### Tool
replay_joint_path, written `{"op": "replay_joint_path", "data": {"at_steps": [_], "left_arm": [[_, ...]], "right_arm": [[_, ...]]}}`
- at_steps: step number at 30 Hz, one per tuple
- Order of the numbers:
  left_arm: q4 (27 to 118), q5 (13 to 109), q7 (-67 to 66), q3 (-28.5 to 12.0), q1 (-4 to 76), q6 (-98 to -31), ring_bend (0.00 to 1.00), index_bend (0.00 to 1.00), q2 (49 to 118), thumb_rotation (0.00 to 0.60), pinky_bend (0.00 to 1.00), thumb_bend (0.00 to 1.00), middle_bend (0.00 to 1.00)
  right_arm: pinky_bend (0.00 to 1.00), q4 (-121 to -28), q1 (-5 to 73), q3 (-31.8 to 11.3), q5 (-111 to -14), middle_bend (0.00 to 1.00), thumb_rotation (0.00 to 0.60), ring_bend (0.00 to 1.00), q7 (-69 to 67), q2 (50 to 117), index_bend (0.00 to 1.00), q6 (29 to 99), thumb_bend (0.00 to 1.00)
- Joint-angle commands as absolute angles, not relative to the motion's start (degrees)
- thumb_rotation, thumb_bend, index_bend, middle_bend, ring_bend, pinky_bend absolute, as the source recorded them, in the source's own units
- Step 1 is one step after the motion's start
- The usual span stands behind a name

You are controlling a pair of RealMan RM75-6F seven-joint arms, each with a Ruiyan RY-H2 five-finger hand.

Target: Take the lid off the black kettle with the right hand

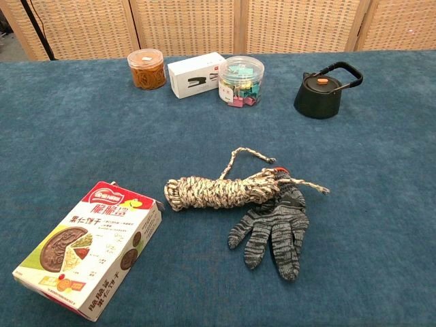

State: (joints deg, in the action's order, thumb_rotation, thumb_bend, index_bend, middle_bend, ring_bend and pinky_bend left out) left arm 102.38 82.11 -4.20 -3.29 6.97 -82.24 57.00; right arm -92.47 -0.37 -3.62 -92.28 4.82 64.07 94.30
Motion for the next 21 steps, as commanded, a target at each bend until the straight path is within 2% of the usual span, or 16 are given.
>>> {"op": "replay_joint_path", "data": {"at_steps": [1,11,17,21], "left_arm": [[102.39,82.12,-4.28,-3.27,6.92,-82.33,0.0,0.0,57.01,0.6,0.0,0.04,0.0],[102.17,82.29,-4.03,-3.41,6.42,-83.45,0.0,0.0,57.26,0.6,0.0,0.05,0.0],[102.08,82.45,-4.97,-3.88,6.38,-84.37,0.0,0.0,57.95,0.6,0.0,0.05,0.0],[102.18,82.36,-6.07,-4.12,6.57,-84.49,0.0,0.0,58.63,0.6,0.0,0.05,0.0]], "right_arm": [[0.0,-92.37,-0.3,-3.59,-92.26,0.0,0.6,0.0,4.74,64.13,0.0,94.15,0.0],[0.0,-91.87,1.83,-3.82,-91.93,0.0,0.6,0.0,4.34,64.75,0.01,90.63,0.0],[0.0,-93.84,8.47,-6.56,-89.73,0.0,0.6,0.0,6.75,64.72,0.02,81.6,0.0],[0.0,-95.4,13.87,-8.84,-87.65,0.0,0.6,0.0,9.46,65.27,0.05,74.78,0.05]]}}
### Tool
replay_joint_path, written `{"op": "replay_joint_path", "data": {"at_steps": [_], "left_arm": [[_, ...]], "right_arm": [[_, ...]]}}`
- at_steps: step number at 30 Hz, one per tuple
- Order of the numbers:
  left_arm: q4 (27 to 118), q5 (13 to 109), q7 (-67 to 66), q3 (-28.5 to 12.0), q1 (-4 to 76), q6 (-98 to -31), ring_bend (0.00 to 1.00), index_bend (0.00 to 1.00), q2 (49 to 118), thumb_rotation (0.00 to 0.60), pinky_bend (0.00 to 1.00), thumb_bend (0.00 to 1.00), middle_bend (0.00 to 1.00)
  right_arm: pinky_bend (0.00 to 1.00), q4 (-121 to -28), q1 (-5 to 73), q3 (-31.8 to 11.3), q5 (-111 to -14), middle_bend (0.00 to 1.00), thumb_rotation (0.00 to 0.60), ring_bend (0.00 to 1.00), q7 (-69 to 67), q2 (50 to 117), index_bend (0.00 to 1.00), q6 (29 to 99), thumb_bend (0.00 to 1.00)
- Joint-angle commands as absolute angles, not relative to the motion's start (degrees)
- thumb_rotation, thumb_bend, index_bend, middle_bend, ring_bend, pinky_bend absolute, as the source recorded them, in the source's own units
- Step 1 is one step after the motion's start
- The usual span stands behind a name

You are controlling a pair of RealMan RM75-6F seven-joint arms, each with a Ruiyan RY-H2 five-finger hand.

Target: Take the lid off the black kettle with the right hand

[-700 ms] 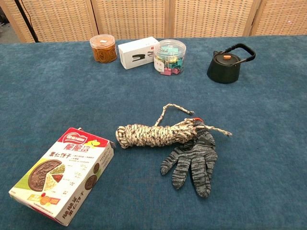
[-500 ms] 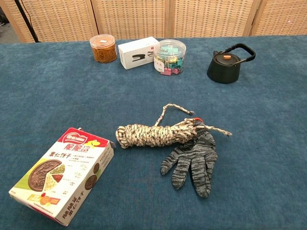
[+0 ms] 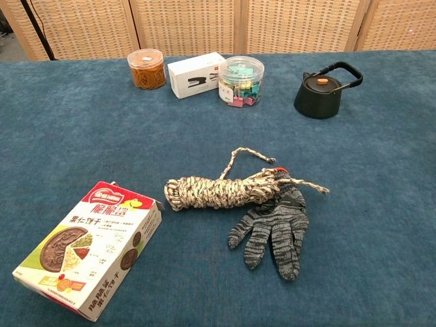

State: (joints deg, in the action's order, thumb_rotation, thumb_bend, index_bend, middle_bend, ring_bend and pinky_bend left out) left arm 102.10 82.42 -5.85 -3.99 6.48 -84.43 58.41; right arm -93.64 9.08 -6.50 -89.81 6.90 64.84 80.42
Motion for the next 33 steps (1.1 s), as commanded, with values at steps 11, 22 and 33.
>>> {"op": "replay_joint_path", "data": {"at_steps": [11,22,33], "left_arm": [[102.16,80.07,-6.55,-5.02,7.04,-83.48,0.0,0.0,58.83,0.6,0.0,0.05,0.0],[101.9,78.08,-9.29,-5.68,7.83,-82.55,0.0,0.0,59.83,0.6,0.0,0.05,0.0],[101.91,76.38,-10.34,-6.25,8.22,-82.08,0.0,0.0,60.18,0.6,0.0,0.05,0.0]], "right_arm": [[0.0,-89.11,30.0,-17.83,-74.13,0.0,0.6,0.0,10.62,73.73,0.23,58.11,0.37],[0.0,-76.28,41.57,-21.81,-59.81,0.0,0.6,0.0,16.39,82.22,0.32,48.92,0.38],[0.0,-68.24,48.1,-22.26,-50.16,0.0,0.6,0.0,18.04,87.4,0.36,44.02,0.38]]}}
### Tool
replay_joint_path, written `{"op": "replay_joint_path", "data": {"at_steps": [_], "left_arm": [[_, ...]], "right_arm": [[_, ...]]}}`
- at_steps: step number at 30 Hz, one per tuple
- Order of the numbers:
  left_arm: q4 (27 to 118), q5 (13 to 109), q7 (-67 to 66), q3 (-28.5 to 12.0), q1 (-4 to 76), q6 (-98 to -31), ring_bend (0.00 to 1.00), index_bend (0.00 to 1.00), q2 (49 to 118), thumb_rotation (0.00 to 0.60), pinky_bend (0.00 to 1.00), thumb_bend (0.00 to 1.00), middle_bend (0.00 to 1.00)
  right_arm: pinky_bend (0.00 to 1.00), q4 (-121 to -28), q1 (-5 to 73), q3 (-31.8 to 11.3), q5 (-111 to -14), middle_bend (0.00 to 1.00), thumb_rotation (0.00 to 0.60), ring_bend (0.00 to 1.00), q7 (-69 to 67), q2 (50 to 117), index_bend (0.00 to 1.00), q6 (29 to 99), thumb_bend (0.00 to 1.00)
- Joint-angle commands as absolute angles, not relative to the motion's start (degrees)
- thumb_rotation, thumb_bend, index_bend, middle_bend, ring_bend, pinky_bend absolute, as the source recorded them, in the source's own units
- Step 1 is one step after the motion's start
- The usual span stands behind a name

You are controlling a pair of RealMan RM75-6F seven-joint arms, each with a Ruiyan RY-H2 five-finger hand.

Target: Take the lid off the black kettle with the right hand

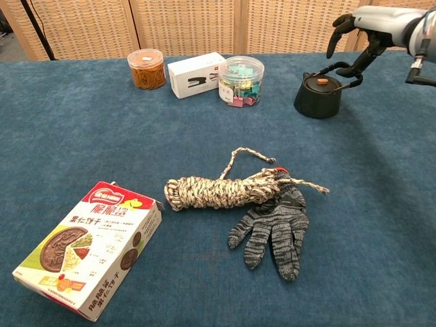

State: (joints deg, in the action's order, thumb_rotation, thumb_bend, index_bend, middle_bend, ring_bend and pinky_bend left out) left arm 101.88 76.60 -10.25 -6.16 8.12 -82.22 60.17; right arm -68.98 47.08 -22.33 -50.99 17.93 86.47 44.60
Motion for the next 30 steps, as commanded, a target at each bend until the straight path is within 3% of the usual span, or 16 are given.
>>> {"op": "replay_joint_path", "data": {"at_steps": [1,15,30], "left_arm": [[101.92,76.27,-10.39,-6.29,8.26,-82.02,0.0,0.0,60.18,0.6,0.0,0.05,0.0],[102.16,75.84,-10.58,-6.1,8.2,-81.89,0.0,0.0,60.08,0.6,0.0,0.05,0.0],[102.38,75.14,-10.46,-6.25,8.36,-81.57,0.0,0.0,59.9,0.6,0.0,0.05,0.0]], "right_arm": [[0.0,-67.94,48.45,-22.21,-49.94,0.0,0.6,0.0,18.03,87.69,0.37,43.98,0.38],[0.0,-56.78,55.19,-21.52,-40.81,0.0,0.6,0.0,21.66,93.54,0.4,39.91,0.4],[0.0,-51.39,56.97,-20.39,-38.58,0.0,0.6,0.0,21.01,96.31,0.42,38.32,0.4]]}}
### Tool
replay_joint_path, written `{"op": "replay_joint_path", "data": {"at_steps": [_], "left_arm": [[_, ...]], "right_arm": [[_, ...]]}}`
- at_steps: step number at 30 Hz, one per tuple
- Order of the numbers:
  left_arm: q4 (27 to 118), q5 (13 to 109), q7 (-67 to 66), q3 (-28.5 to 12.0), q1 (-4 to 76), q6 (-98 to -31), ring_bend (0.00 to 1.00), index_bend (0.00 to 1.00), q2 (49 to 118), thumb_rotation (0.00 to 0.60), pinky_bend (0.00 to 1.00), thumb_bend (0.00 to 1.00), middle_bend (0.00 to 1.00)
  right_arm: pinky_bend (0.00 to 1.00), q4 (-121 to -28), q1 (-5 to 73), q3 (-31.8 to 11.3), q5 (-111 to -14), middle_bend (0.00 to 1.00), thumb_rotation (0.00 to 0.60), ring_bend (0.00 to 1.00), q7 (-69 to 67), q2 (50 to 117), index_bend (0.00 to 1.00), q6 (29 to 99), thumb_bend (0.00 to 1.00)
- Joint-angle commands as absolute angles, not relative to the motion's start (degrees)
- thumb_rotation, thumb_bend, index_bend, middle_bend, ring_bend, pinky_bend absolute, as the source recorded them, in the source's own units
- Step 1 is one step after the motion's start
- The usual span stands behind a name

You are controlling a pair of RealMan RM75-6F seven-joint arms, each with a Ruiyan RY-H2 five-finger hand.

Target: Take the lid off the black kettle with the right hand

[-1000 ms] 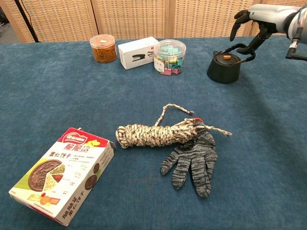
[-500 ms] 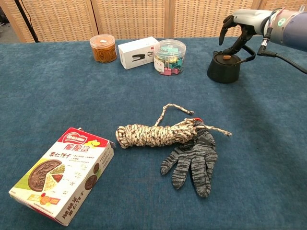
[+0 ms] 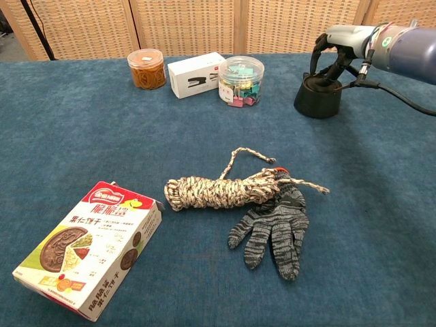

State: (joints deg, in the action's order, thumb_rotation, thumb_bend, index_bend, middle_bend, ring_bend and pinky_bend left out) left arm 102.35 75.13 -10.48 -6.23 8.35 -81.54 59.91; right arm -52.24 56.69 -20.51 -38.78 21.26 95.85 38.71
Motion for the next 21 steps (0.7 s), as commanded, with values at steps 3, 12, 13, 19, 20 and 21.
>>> {"op": "replay_joint_path", "data": {"at_steps": [3,12,13,19,20,21], "left_arm": [[102.39,75.04,-10.44,-6.26,8.35,-81.56,0.0,0.0,59.9,0.6,0.0,0.05,0.0],[102.57,74.75,-10.29,-6.28,8.38,-81.41,0.0,0.0,59.77,0.6,0.0,0.05,0.0],[102.59,74.74,-10.26,-6.27,8.38,-81.39,0.0,0.0,59.75,0.6,0.0,0.05,0.0],[102.58,74.81,-9.71,-6.3,8.29,-81.49,0.0,0.0,59.54,0.6,0.0,0.05,0.0],[102.55,74.84,-9.68,-6.28,8.29,-81.49,0.0,0.0,59.53,0.6,0.0,0.05,0.0],[102.55,74.87,-9.64,-6.28,8.3,-81.49,0.0,0.0,59.52,0.6,0.0,0.05,0.0]], "right_arm": [[0.0,-50.14,57.28,-20.11,-38.58,0.0,0.6,0.0,20.95,96.89,0.42,37.92,0.4],[0.0,-48.29,57.87,-19.82,-39.39,0.0,0.6,0.0,20.08,98.04,0.43,37.33,0.4],[0.0,-48.16,57.91,-19.79,-39.4,0.0,0.6,0.0,20.12,98.1,0.43,37.32,0.4],[0.0,-46.85,58.25,-19.72,-38.95,0.0,0.6,0.0,20.45,98.72,0.44,37.02,0.4],[0.0,-46.7,58.28,-19.73,-38.89,0.0,0.6,0.0,20.47,98.8,0.44,36.96,0.4],[0.0,-46.57,58.31,-19.73,-38.83,0.0,0.6,0.0,20.5,98.87,0.44,36.92,0.4]]}}
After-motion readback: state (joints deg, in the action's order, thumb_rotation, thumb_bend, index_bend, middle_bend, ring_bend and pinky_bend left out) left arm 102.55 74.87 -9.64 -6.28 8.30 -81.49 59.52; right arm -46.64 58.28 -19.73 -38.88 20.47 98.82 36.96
